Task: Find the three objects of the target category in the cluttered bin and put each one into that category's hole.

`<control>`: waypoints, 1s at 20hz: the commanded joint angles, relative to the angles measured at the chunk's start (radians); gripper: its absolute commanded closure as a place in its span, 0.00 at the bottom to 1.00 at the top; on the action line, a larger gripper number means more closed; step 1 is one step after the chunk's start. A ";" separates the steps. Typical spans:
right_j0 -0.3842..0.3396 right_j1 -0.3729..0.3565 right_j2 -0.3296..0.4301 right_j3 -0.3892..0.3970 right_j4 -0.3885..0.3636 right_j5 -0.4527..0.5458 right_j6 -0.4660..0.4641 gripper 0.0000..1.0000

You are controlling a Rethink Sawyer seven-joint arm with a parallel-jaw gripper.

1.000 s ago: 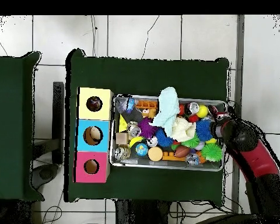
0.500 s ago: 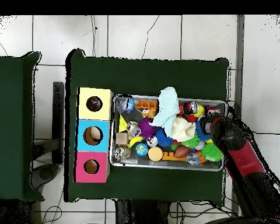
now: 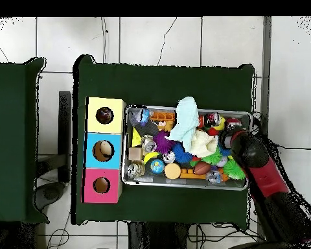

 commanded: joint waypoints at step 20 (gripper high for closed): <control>0.071 -0.076 -0.135 -0.155 -0.100 0.644 0.025 1.00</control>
